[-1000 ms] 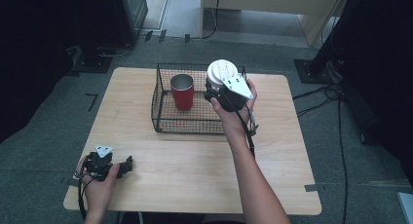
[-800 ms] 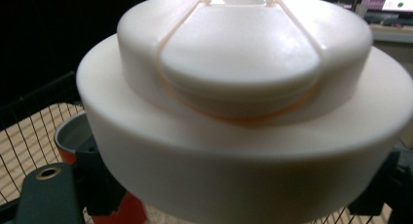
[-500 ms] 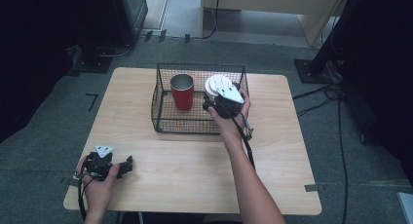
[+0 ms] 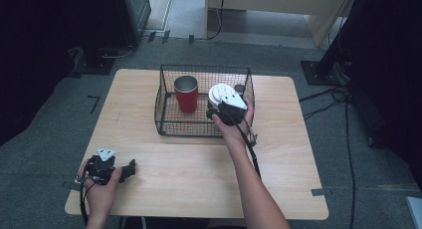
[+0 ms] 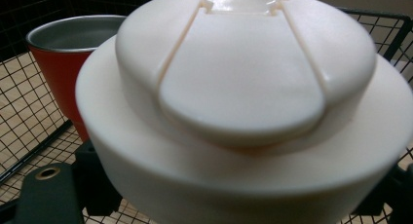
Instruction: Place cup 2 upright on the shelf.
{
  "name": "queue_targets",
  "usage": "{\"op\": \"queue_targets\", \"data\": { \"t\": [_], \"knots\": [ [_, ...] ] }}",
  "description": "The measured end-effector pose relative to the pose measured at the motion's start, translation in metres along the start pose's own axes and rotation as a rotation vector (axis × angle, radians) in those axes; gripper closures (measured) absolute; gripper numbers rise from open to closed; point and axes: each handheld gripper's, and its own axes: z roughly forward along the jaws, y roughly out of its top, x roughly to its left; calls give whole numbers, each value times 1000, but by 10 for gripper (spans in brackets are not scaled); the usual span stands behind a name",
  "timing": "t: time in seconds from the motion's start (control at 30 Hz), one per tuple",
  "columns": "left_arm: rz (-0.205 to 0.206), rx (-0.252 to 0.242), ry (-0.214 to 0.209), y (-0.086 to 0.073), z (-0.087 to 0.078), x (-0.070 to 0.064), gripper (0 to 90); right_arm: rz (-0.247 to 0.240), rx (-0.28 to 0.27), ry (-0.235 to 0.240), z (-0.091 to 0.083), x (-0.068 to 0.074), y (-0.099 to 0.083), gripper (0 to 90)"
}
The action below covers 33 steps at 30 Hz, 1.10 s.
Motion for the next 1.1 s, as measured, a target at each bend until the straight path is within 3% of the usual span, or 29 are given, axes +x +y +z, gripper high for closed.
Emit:
{"op": "queue_targets", "data": {
  "t": [0.2, 0.53, 0.7, 1.1],
  "knots": [
    [-1, 0, 0, 0, 0, 0, 0, 43, 13, 6, -2, -5, -1, 159],
    [0, 0, 0, 0, 0, 0, 0, 2, 48, -18, -4, -2, 0, 120],
    [-1, 0, 0, 0, 0, 0, 0, -6, 60, 14, -8, -1, 0, 26],
    [0, 0, 0, 0, 0, 0, 0, -7, 59, 29, -25, -3, -6, 9]
  ]
}}
